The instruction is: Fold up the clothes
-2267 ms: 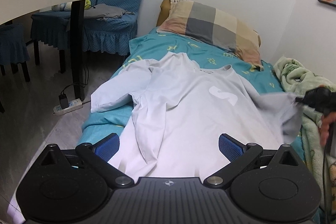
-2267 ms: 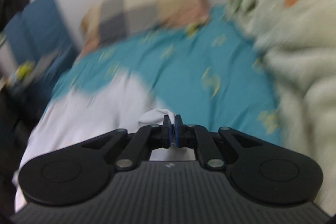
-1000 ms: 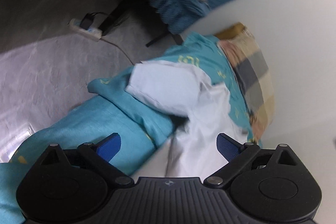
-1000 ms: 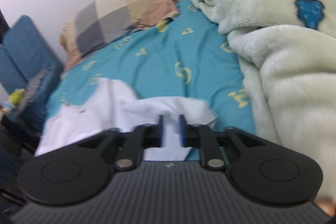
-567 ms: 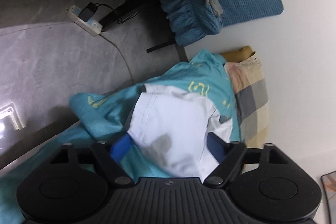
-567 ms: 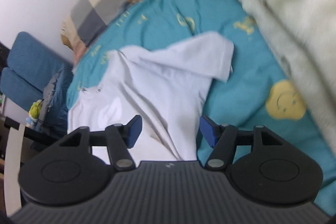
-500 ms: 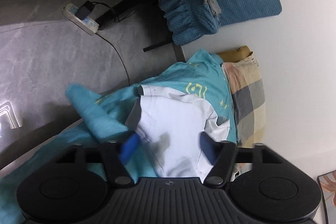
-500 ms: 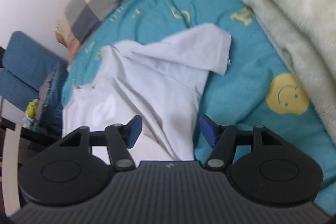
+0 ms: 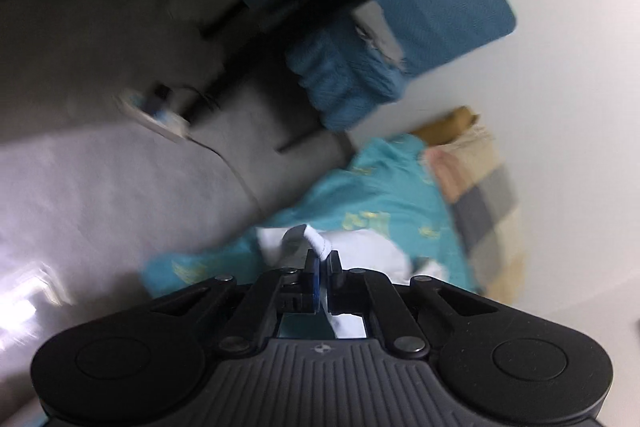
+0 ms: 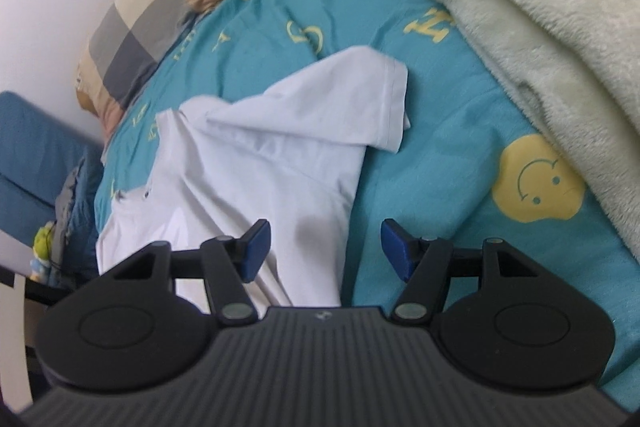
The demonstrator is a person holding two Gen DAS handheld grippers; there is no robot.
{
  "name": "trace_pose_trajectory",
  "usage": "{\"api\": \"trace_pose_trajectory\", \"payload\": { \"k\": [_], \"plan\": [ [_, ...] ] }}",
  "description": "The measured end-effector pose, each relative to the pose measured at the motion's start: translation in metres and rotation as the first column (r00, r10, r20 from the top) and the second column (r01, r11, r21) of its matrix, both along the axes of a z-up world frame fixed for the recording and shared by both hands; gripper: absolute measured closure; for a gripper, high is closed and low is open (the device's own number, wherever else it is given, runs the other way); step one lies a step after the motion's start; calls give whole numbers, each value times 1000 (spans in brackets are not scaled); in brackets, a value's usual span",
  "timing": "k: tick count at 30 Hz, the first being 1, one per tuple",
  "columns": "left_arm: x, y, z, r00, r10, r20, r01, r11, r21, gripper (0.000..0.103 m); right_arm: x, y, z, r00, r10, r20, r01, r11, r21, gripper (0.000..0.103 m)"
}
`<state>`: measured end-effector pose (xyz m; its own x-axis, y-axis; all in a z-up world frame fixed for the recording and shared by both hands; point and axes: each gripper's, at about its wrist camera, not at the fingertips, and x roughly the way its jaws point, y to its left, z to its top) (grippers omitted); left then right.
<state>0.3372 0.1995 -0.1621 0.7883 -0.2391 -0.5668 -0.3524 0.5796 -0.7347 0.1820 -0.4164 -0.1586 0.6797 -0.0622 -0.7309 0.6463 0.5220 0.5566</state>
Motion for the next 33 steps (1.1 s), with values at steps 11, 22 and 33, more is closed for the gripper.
{"api": "trace_pose_trajectory", "payload": {
  "k": [11,22,33],
  "plan": [
    [-19,-17,12,993,-1,-118,15,994,113,59,-12,-37,0,985,-122,124,91,968,235,37],
    [-79,-85,44,986,-169,-14,169,984,49,44,15,-69,-64,923,-340,180,204,829,521,31],
    [-65,-97,16,981,-186,-64,189,980,56,45,47,-96,-31,949,-260,177,238,962,135,98]
  ]
}}
